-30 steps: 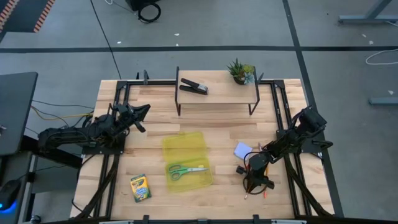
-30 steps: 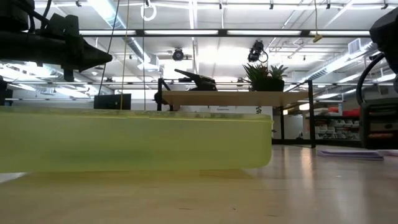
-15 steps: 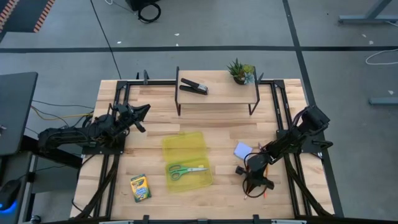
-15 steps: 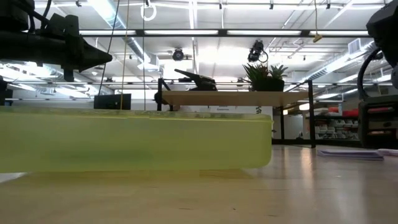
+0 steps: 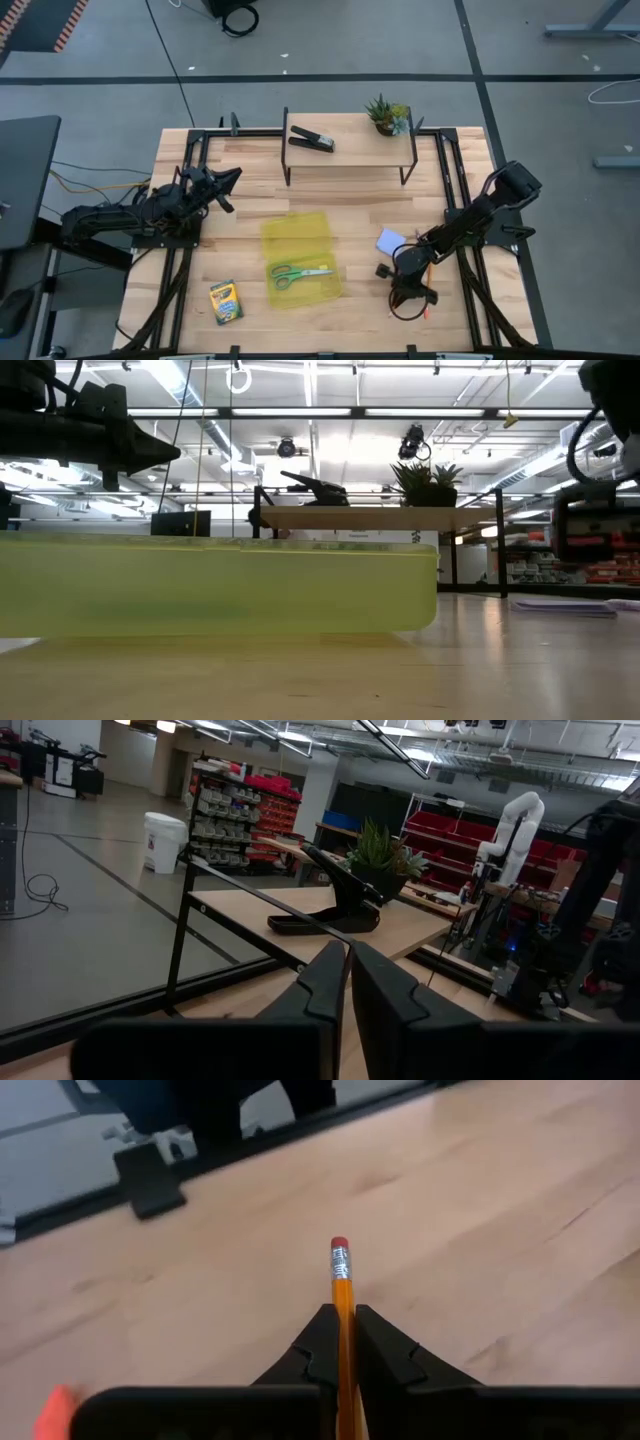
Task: Pack school essentials
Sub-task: Put the orange pencil into the yellow supply box
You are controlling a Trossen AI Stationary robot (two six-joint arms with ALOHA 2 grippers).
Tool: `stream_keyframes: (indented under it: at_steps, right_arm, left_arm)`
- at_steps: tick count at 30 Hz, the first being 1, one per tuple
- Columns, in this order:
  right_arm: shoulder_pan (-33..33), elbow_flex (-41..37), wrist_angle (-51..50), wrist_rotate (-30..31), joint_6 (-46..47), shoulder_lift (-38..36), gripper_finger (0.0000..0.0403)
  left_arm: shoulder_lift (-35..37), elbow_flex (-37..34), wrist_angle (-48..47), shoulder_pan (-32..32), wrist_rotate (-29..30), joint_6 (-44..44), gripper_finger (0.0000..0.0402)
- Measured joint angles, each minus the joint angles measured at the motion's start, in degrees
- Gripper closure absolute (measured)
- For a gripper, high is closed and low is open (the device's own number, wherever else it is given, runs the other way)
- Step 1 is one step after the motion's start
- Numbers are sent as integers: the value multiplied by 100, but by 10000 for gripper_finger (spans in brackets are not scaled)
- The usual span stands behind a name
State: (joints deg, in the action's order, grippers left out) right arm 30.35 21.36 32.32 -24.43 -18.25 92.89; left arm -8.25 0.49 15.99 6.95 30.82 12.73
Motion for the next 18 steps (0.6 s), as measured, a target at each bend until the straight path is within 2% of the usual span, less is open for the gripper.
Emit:
stream_keyframes:
  at_steps: [10, 18]
  right_arm:
    - [-110, 681, -583, 142, -45, -108, 377]
    - [-645, 1404, -969, 361, -89, -110, 377]
  left_arm:
    - [0, 0, 0, 0, 1, -1, 363]
    - [0, 0, 0, 1, 0, 0, 374]
